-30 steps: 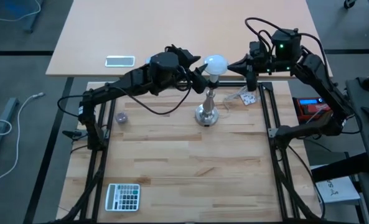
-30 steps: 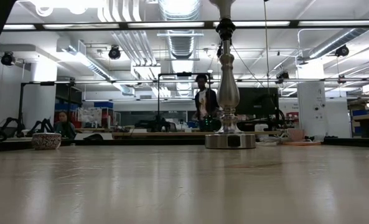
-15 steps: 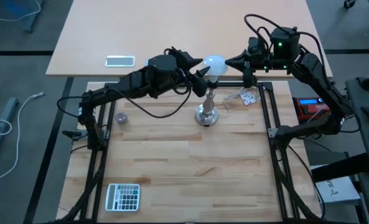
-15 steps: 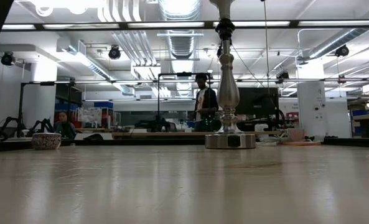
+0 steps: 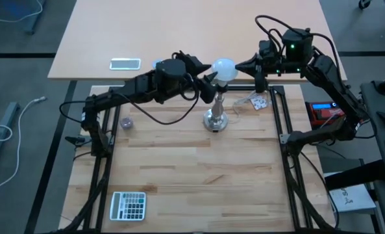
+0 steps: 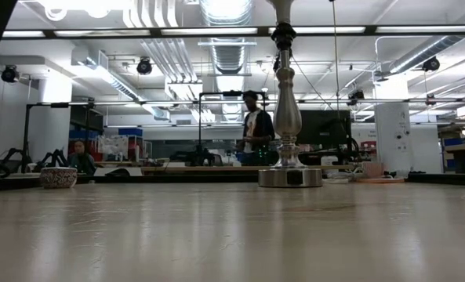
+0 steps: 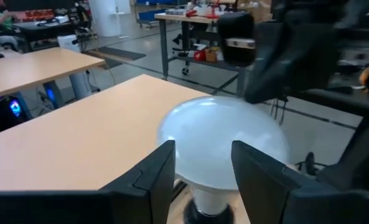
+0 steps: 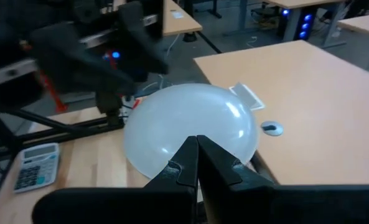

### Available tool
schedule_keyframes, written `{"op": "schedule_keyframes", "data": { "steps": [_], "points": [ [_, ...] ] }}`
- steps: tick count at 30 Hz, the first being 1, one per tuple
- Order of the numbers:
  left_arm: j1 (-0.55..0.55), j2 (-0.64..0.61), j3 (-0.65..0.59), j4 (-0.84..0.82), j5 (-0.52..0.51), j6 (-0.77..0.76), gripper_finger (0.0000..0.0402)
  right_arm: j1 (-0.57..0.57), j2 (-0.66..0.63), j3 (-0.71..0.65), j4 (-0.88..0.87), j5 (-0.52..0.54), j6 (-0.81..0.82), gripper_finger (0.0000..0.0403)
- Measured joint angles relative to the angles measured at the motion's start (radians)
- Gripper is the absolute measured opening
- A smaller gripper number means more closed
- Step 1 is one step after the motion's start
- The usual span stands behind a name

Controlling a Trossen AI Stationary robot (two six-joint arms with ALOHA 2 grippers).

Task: Screw lightbulb
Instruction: Insert the light bulb into the lamp

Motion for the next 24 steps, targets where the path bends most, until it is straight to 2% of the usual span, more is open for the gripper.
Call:
{"op": "schedule_keyframes", "data": {
  "steps": [13,19,24],
  "points": [
    [0.015,-0.002,-0.001,-0.012,0.001,0.024,0.0115,0.014,0.001,-0.001,0.000,-0.010,0.011,0.0000],
    [-0.022,-0.019,0.051,-0.073,0.003,0.023,0.0154,0.014,0.002,-0.001,-0.006,-0.011,0.017,0.0000],
    [-0.021,-0.006,0.039,-0.077,0.003,0.025,0.0195,0.014,0.002,-0.001,-0.008,-0.011,0.008,0.0000]
  ]
}}
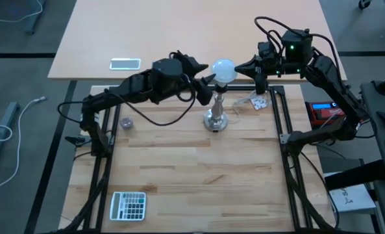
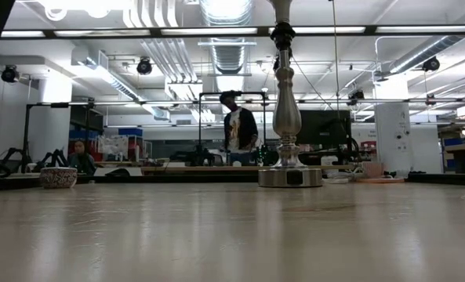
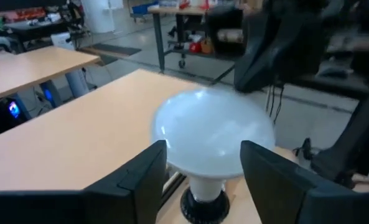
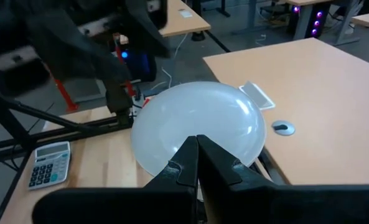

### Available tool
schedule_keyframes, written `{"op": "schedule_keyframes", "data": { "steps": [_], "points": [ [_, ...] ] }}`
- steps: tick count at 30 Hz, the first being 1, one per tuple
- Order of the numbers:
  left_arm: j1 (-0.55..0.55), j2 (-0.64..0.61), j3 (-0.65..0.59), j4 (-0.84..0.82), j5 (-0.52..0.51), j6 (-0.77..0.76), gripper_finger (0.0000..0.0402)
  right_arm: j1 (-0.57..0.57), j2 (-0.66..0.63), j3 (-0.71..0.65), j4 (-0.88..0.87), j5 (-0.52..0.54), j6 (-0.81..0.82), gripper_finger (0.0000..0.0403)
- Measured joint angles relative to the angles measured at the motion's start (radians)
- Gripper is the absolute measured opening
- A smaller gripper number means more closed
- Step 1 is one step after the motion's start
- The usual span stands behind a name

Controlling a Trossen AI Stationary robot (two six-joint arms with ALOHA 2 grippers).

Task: Screw lightbulb
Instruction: Insert the light bulb into the lamp

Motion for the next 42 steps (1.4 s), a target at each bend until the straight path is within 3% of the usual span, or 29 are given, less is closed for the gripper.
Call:
{"op": "schedule_keyframes", "data": {
  "steps": [5,10,22,29,42],
  "points": [
    [0.000,0.006,-0.039,0.039,0.000,-0.003,0.0201,0.000,0.000,0.000,-0.002,0.000,-0.002,0.0000],
    [0.009,0.009,-0.041,0.051,-0.002,-0.001,0.0178,0.000,0.000,0.000,-0.004,0.001,-0.002,0.0000],
    [0.013,0.009,-0.041,0.101,-0.002,0.026,0.0083,0.000,0.000,0.000,-0.005,-0.001,-0.007,0.0000],
    [0.016,0.018,-0.041,0.121,-0.002,0.050,0.0007,0.000,0.000,-0.001,-0.004,0.000,-0.015,0.0000],
    [0.016,0.018,-0.041,0.125,-0.002,0.014,0.0001,0.000,0.001,-0.001,0.006,0.000,-0.002,0.0000]
  ]
}}
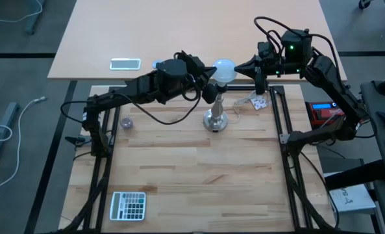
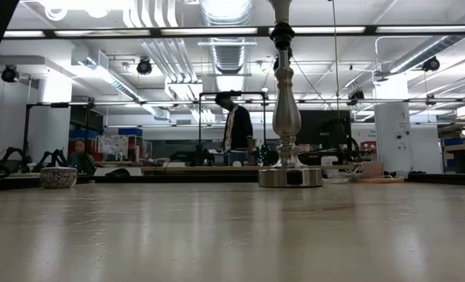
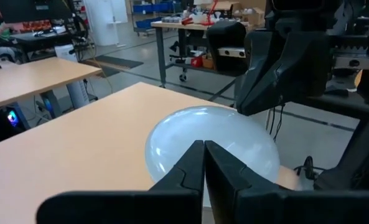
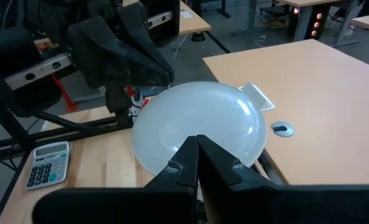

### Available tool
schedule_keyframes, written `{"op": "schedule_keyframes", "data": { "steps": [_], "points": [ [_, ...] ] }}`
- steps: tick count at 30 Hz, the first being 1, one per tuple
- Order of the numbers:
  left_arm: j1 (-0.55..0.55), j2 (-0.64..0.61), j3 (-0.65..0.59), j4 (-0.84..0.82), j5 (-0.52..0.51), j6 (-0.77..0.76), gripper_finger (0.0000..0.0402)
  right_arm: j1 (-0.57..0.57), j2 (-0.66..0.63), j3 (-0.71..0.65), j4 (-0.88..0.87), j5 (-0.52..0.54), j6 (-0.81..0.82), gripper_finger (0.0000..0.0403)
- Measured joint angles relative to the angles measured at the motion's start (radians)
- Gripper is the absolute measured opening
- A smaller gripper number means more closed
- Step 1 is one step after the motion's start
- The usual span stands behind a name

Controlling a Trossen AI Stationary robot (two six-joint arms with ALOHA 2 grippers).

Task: Screw lightbulb
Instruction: Insert the light bulb into the lamp

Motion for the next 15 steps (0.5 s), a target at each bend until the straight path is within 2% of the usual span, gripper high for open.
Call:
{"op": "schedule_keyframes", "data": {
  "steps": [15],
  "points": [
    [-0.032,0.000,0.000,0.025,0.002,-0.036,0.0052,0.000,-0.002,0.000,0.000,0.000,0.013,0.0000]
  ]
}}
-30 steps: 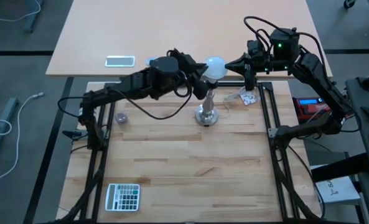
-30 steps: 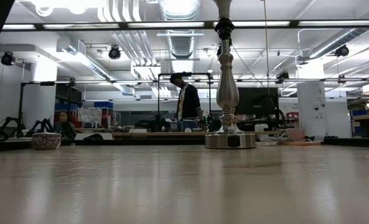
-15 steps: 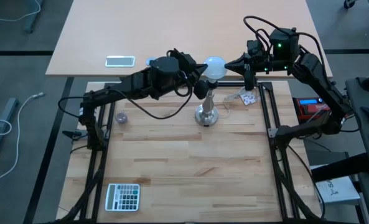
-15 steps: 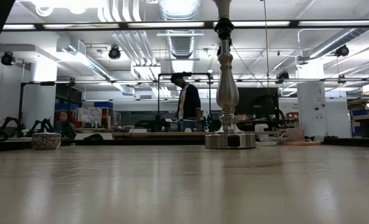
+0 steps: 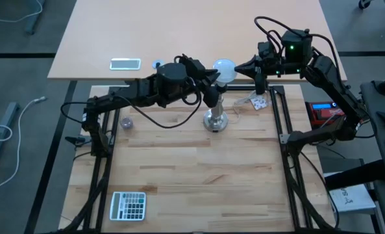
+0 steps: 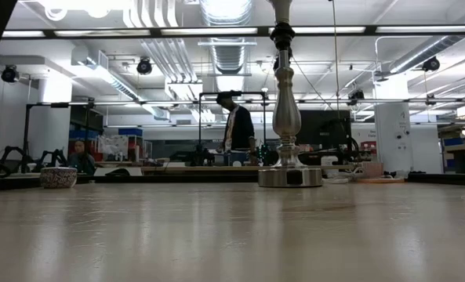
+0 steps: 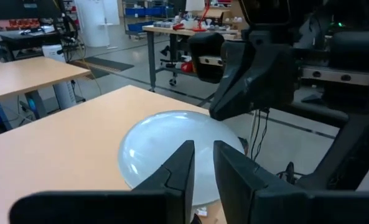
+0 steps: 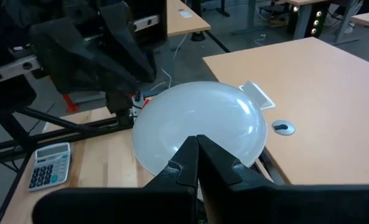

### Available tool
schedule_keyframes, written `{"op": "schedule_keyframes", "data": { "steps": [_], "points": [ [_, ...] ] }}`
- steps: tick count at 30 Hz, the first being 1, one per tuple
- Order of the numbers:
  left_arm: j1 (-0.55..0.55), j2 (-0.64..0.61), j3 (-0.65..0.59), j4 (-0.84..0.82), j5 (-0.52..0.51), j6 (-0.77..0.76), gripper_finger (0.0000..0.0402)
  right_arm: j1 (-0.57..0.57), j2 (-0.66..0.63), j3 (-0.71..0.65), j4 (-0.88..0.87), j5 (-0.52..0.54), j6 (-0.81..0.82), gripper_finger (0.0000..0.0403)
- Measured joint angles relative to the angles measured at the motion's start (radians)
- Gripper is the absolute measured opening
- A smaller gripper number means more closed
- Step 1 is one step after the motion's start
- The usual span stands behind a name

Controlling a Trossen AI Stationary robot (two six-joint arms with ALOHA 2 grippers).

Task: Screw lightbulb
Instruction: Insert the light bulb into the lamp

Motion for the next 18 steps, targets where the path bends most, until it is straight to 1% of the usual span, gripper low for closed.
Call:
{"op": "schedule_keyframes", "data": {
  "steps": [11,14,18],
  "points": [
    [0.000,0.000,0.000,-0.036,-0.004,-0.010,0.0035,0.000,0.000,0.000,0.003,0.001,-0.001,0.0000],
    [0.000,0.000,0.000,-0.041,-0.025,-0.010,0.0031,0.000,0.000,0.000,0.003,0.001,-0.001,0.0000],
    [0.001,0.000,0.000,-0.040,-0.029,-0.009,0.0029,0.000,0.000,0.000,0.003,0.000,-0.002,0.0000]
  ]
}}
